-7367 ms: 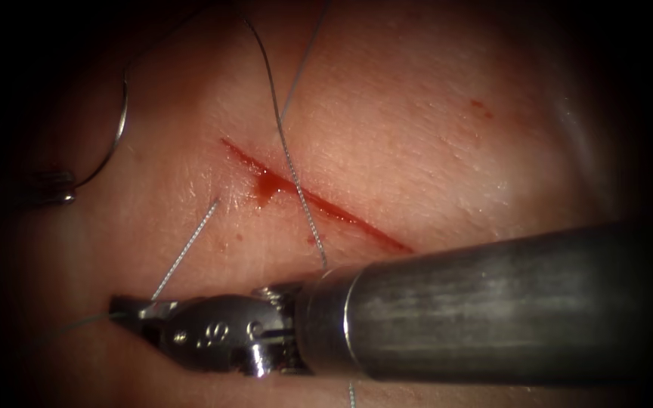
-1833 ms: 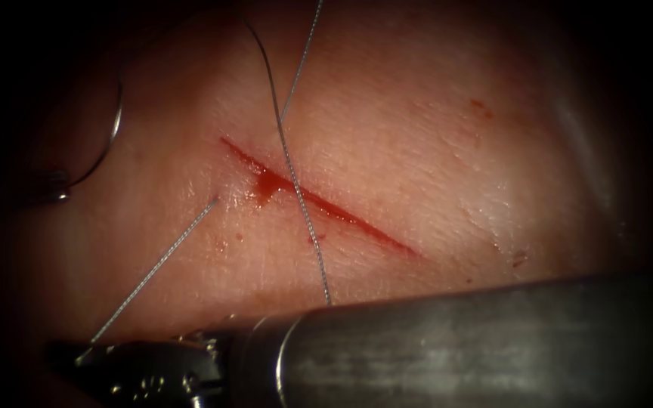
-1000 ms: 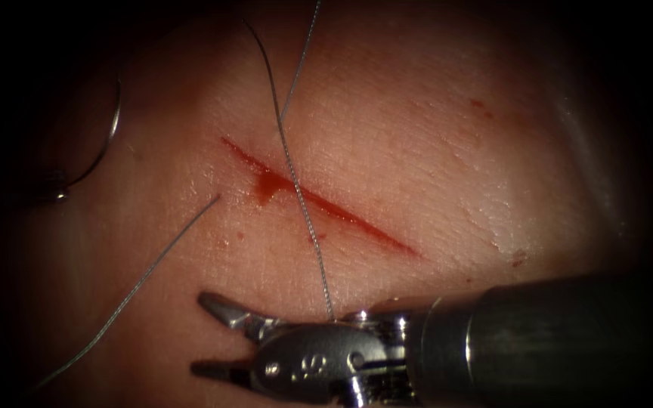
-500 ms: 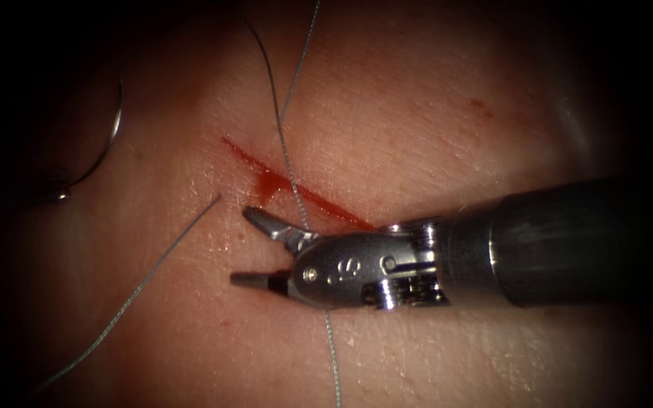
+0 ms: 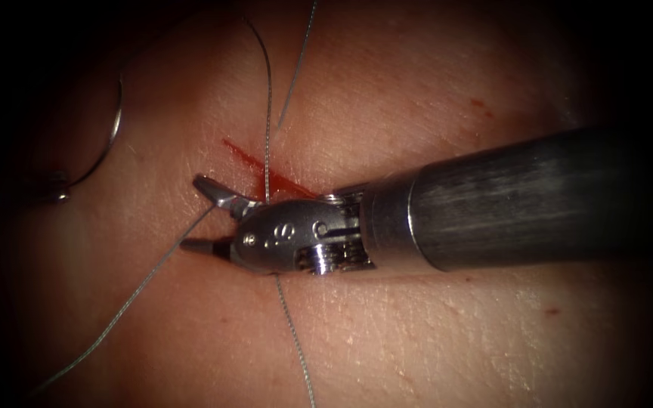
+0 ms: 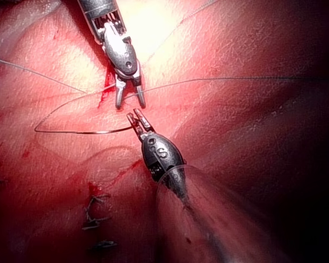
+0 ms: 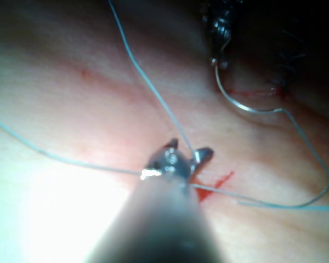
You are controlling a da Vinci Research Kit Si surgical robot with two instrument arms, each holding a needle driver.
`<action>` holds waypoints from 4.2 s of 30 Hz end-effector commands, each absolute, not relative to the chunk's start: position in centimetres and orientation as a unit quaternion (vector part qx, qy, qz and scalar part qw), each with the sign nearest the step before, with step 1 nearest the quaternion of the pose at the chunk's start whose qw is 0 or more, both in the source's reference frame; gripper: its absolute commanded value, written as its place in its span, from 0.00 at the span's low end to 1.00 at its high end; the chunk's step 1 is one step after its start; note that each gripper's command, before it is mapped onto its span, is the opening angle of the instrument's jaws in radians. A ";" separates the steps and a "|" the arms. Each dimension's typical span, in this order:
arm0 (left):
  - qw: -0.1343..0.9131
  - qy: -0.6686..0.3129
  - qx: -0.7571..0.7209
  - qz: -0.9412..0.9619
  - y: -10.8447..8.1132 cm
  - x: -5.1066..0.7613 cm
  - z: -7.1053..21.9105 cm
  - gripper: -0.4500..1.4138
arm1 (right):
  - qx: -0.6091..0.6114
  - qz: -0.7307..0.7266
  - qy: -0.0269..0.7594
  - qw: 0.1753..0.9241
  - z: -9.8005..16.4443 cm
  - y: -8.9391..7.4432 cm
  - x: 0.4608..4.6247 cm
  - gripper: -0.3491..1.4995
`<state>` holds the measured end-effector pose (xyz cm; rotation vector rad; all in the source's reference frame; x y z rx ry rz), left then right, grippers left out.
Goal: Wound Closure
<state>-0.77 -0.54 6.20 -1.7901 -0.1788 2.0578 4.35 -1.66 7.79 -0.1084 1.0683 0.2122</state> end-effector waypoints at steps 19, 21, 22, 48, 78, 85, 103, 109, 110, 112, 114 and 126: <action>0.202 -0.066 -0.642 0.737 -0.6 -0.81 6.3 0.00 | -0.024 0.079 0.531 0.843 7.5 -2.0 4.73 0.00; 0.202 -0.066 -0.642 0.737 -0.6 -0.81 6.3 0.00 | -0.023 0.078 0.532 0.843 7.5 -2.0 4.75 0.00; 0.202 -0.066 -0.642 0.737 -0.6 -0.81 6.3 0.00 | -0.023 0.078 0.532 0.843 7.5 -2.0 4.75 0.00; 0.202 -0.066 -0.642 0.736 -0.6 -0.80 6.3 0.00 | -0.005 0.051 0.549 0.834 7.2 -2.5 5.18 0.00; 0.201 -0.068 -0.643 0.736 -0.6 -0.78 6.3 0.00 | 0.016 0.014 0.566 0.824 6.8 -3.0 5.59 0.00; 0.200 -0.069 -0.643 0.736 -0.6 -0.78 6.3 0.00 | 0.021 0.000 0.569 0.822 6.8 -3.2 5.74 0.00; 0.201 -0.069 -0.643 0.736 -0.6 -0.76 6.2 0.00 | -0.029 0.062 0.537 0.841 6.9 -2.6 4.65 0.86; 0.201 -0.069 -0.643 0.736 -0.6 -0.76 6.3 0.00 | -0.037 0.074 0.528 0.845 7.1 -2.4 4.47 0.86; 0.201 -0.069 -0.643 0.736 -0.6 -0.76 6.3 0.00 | -0.038 0.075 0.527 0.846 7.1 -2.4 4.46 0.86; 0.201 -0.069 -0.643 0.736 -0.6 -0.76 6.3 0.00 | -0.040 0.077 0.525 0.847 7.2 -2.3 4.44 0.86; 0.201 -0.069 -0.643 0.736 -0.6 -0.76 6.3 0.00 | -0.042 0.080 0.523 0.848 7.2 -2.3 4.40 0.86; 0.201 -0.068 -0.643 0.736 -0.6 -0.77 6.3 0.00 | -0.031 0.207 0.531 0.821 7.1 -1.7 3.69 0.78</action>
